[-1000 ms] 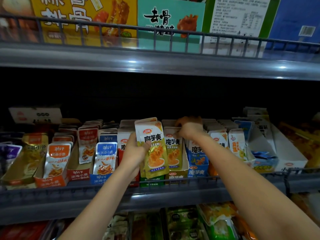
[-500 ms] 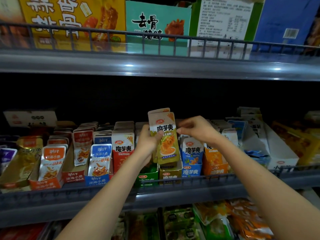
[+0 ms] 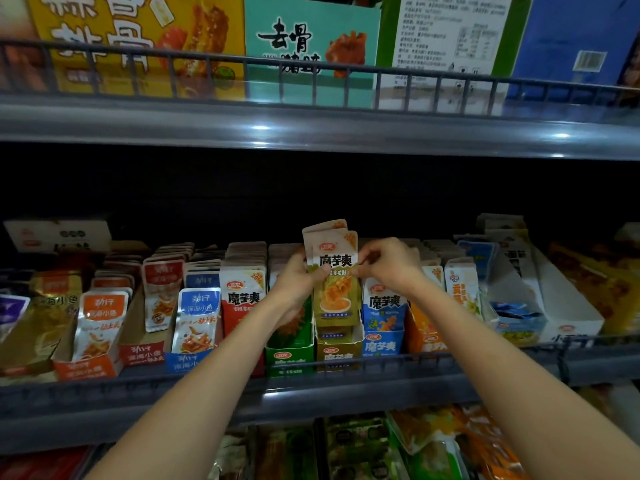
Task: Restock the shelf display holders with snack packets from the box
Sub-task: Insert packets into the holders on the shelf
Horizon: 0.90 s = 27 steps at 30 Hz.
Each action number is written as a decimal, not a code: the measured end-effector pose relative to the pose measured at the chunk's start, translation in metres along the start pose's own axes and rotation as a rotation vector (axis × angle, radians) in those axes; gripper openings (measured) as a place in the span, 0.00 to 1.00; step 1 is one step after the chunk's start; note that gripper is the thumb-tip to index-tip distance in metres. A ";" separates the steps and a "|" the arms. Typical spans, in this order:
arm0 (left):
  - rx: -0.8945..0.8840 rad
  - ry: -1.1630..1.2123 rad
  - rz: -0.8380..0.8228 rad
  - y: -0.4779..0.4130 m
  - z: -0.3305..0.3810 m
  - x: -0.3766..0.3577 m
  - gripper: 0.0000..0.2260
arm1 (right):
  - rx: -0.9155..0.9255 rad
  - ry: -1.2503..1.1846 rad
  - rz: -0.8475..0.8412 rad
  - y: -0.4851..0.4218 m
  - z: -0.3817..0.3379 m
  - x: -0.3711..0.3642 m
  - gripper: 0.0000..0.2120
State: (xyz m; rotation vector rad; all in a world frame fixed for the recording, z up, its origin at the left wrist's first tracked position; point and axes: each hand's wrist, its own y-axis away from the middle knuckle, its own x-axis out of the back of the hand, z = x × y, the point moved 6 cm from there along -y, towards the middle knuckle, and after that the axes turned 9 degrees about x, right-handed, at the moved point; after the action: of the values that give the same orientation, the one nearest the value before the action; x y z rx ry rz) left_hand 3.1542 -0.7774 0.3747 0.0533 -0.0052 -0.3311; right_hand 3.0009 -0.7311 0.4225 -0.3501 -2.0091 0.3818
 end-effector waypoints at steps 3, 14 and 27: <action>-0.033 -0.079 -0.002 0.001 0.003 0.003 0.15 | -0.040 -0.015 -0.015 -0.001 -0.001 -0.002 0.09; -0.169 -0.365 -0.037 0.001 0.015 -0.003 0.16 | -0.026 -0.167 -0.095 -0.005 0.001 -0.014 0.13; -0.268 -0.961 0.175 -0.004 0.009 0.005 0.23 | -0.052 0.054 -0.163 -0.013 0.003 -0.020 0.12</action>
State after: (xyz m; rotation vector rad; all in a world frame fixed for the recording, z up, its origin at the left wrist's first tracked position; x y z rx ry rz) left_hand 3.1572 -0.7827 0.3838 -0.3737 -0.9117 -0.1544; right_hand 3.0057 -0.7517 0.4109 -0.2241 -1.9809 0.2156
